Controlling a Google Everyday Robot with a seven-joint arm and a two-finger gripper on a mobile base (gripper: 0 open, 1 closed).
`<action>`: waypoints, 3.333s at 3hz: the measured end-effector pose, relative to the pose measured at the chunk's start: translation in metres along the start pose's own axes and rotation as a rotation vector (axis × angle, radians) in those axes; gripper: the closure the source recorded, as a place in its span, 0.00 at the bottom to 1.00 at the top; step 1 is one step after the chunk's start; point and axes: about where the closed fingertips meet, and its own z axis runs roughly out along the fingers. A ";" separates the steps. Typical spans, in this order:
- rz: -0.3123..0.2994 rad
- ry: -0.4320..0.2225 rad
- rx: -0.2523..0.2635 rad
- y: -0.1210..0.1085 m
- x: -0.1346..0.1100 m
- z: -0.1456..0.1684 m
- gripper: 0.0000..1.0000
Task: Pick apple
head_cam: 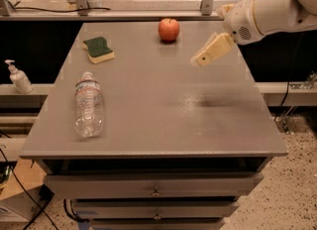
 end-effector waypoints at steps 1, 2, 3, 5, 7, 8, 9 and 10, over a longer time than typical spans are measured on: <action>0.008 -0.035 0.039 -0.026 -0.004 0.029 0.00; 0.036 -0.089 0.070 -0.055 -0.003 0.057 0.00; 0.071 -0.110 0.074 -0.080 0.004 0.091 0.00; 0.109 -0.151 0.076 -0.082 0.002 0.111 0.00; 0.188 -0.213 0.090 -0.090 -0.002 0.159 0.00; 0.218 -0.220 0.082 -0.096 -0.001 0.180 0.00; 0.233 -0.223 0.074 -0.103 -0.001 0.198 0.00; 0.246 -0.237 0.069 -0.111 -0.004 0.212 0.18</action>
Offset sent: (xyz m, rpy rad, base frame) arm 0.1282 0.0128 -0.0270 0.1639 -0.0949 -0.0908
